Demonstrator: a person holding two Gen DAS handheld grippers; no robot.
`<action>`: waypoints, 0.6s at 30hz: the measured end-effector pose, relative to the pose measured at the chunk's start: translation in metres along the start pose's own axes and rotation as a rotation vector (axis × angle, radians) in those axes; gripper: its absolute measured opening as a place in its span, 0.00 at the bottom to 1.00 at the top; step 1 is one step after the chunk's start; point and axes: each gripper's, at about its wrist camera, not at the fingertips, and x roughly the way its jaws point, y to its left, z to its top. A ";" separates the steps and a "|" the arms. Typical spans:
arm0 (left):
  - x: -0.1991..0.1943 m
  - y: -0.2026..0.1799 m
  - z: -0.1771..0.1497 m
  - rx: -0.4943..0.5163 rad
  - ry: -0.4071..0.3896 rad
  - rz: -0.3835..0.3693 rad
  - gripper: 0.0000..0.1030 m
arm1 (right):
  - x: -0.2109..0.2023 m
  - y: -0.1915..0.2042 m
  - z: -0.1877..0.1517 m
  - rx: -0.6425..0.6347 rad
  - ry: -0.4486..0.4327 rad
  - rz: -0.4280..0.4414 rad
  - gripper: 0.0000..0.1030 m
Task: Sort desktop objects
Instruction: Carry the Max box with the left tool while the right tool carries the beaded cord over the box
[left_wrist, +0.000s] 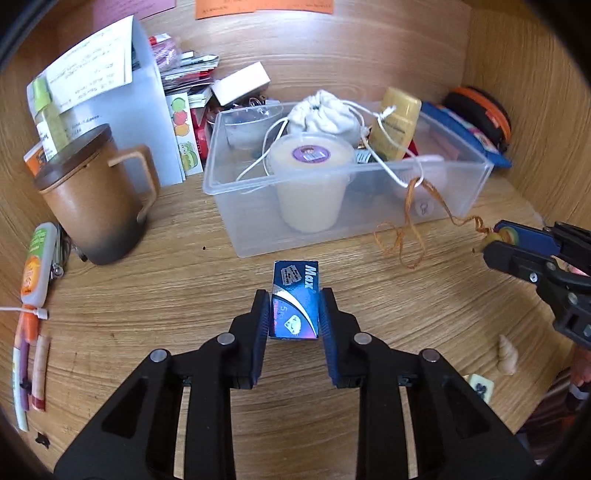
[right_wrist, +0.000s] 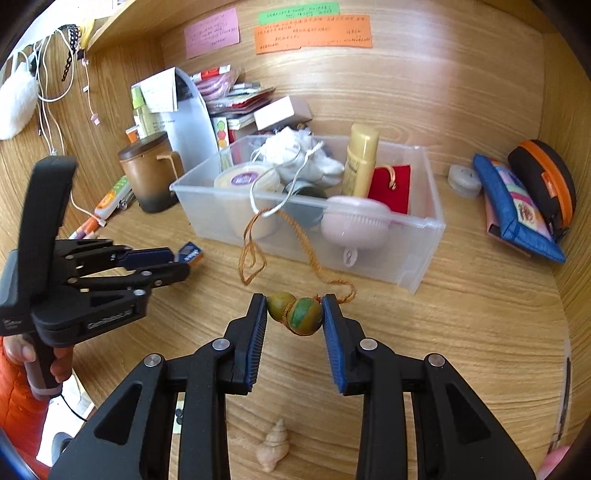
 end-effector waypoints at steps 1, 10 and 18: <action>-0.002 0.002 0.000 -0.008 -0.004 0.003 0.26 | -0.002 -0.001 0.002 0.001 -0.007 -0.005 0.27; -0.023 0.010 0.009 -0.029 -0.066 0.028 0.26 | -0.015 -0.009 0.022 -0.003 -0.061 -0.037 0.27; -0.036 0.008 0.026 -0.023 -0.110 0.019 0.26 | -0.018 -0.008 0.051 -0.039 -0.103 -0.068 0.27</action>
